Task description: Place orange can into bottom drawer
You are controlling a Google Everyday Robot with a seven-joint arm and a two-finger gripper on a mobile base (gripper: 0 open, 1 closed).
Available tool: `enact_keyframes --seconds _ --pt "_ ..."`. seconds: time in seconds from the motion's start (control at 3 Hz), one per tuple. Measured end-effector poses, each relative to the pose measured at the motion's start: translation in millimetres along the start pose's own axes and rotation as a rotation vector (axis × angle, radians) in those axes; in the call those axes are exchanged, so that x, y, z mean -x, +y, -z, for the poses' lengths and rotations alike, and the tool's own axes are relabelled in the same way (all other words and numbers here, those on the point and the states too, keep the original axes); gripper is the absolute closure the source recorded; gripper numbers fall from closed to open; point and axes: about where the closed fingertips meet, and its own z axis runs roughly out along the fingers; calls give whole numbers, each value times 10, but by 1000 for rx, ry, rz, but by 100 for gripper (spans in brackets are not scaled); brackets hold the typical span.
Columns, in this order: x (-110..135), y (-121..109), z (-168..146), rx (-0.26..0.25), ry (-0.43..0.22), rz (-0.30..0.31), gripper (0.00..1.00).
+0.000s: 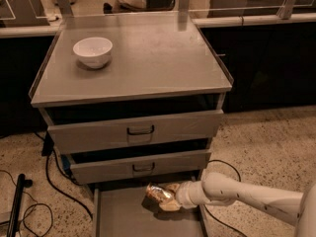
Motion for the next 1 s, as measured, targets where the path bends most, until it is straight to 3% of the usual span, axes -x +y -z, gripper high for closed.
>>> enact_keyframes --seconds 0.67,1.0 --pt "-29 4 -62 12 4 -12 100" --pt "-208 -89 -249 13 25 -46 100"
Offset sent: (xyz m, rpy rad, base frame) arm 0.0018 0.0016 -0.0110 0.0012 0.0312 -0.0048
